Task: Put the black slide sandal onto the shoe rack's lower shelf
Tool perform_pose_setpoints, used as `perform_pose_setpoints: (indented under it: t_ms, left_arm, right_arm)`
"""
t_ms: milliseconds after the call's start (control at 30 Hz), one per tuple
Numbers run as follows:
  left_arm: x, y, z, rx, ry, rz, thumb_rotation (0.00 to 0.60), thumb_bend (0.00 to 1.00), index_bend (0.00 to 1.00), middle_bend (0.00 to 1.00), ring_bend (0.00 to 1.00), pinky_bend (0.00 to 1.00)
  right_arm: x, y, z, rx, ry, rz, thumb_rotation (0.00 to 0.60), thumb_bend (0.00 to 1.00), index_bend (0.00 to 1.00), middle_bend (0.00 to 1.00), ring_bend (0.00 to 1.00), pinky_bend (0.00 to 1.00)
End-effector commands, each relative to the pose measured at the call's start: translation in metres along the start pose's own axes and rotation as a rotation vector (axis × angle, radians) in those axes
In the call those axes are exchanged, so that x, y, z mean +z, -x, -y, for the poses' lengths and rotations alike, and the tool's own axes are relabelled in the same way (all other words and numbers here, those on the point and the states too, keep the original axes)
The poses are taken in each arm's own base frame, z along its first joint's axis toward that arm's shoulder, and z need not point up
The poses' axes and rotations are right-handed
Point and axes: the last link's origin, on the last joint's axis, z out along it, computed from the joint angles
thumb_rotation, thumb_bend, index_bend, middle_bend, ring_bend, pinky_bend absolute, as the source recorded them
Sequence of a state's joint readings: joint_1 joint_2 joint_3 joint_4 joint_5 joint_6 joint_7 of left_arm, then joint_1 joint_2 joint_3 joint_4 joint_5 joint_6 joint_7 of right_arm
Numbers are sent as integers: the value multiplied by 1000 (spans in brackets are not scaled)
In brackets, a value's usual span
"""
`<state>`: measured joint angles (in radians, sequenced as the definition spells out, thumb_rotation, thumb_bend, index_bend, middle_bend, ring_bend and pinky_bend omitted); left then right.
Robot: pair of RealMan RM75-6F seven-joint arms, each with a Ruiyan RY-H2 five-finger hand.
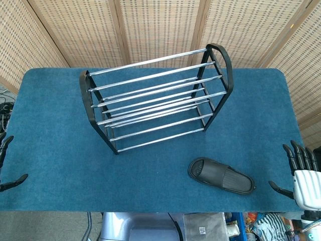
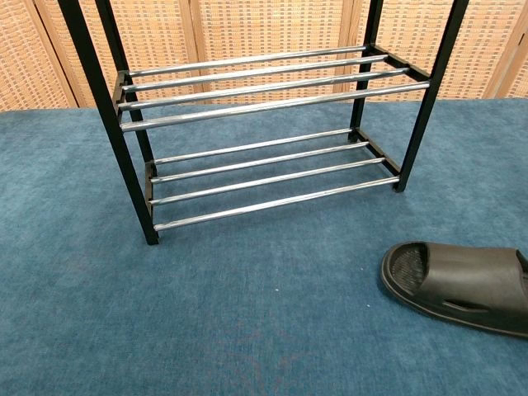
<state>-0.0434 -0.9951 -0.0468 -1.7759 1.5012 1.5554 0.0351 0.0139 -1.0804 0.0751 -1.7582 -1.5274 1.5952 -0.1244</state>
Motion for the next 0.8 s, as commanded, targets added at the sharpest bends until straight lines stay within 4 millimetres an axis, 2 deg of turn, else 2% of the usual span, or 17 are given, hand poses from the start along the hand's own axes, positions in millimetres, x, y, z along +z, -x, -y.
perform_pose_setpoints:
  t_ms: [33,333,600,800]
  left_arm:
    - [0,0,0,-4,-1,3,600,129,0,0,0,0]
    - [0,0,0,-10,-2,11,600,130,0,0,0,0]
    - [3,-1,1,-11,-14,9,600,128,0,0,0,0]
    - [7,2,1,-2,-26,25,600,128,0,0,0,0]
  right_arm:
    - [-2,0,1,-8,24,22,600,0,0,0,0,0]
    - [-1,9,6,3,1,108,600,0,0,0,0,0]
    - [10,45,24,69,-108,402,600,0,0,0,0,0]
    - [18,67,27,89,-78,553,600,0,0,0,0,0]
